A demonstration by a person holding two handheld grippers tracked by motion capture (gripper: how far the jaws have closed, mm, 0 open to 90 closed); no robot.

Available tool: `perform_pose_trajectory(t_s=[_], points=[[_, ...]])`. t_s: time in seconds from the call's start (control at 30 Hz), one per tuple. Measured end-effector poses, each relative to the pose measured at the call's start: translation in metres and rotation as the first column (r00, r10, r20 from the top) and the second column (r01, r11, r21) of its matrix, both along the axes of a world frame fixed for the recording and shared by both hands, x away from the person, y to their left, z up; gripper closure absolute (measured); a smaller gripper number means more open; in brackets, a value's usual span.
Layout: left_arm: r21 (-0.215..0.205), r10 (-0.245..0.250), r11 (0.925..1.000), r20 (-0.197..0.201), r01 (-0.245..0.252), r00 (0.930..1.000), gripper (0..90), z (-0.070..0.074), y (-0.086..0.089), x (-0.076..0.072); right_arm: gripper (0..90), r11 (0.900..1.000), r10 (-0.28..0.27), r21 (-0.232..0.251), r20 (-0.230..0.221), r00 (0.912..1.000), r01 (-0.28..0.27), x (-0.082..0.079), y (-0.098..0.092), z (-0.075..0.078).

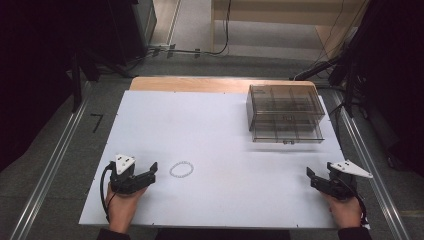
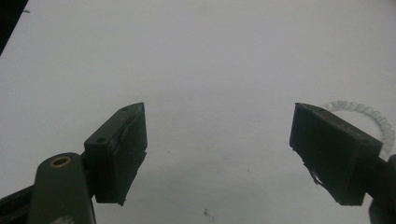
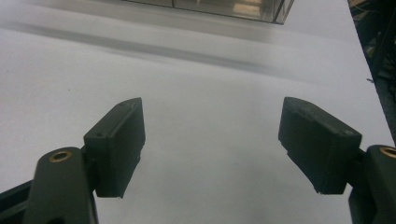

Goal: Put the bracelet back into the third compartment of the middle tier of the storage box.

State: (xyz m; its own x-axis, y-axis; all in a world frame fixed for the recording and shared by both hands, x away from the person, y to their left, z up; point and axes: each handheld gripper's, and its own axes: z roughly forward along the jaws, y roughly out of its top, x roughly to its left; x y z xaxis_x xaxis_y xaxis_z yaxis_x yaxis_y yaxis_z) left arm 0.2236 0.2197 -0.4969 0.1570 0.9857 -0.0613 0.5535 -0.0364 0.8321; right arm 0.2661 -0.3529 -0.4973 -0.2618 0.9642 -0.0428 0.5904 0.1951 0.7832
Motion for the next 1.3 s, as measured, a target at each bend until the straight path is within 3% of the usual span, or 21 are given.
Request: perform_pose_trajectory(t_s=[0.2, 0.47, 1.3], points=[[0.005, -0.016, 0.9999, -0.008, 0.016, 0.9998, 21.4, -0.001, -0.004, 0.001, 21.0, 1.000, 0.005, -0.001, 0.003, 1.0000, -0.005, 0.000, 0.000, 0.000], [0.008, -0.076, 0.9971, -0.029, 0.076, 0.9967, 25.1, -0.003, -0.014, 0.004, 21.0, 1.000, 0.005, -0.003, 0.000, 1.0000, -0.005, 0.001, 0.001, 0.000], [0.025, -0.126, 0.9914, -0.080, 0.129, 0.9887, 33.3, -0.008, -0.032, 0.016, 21.0, 1.000, 0.007, -0.005, -0.005, 1.0000, -0.007, 0.002, 0.002, -0.001]])
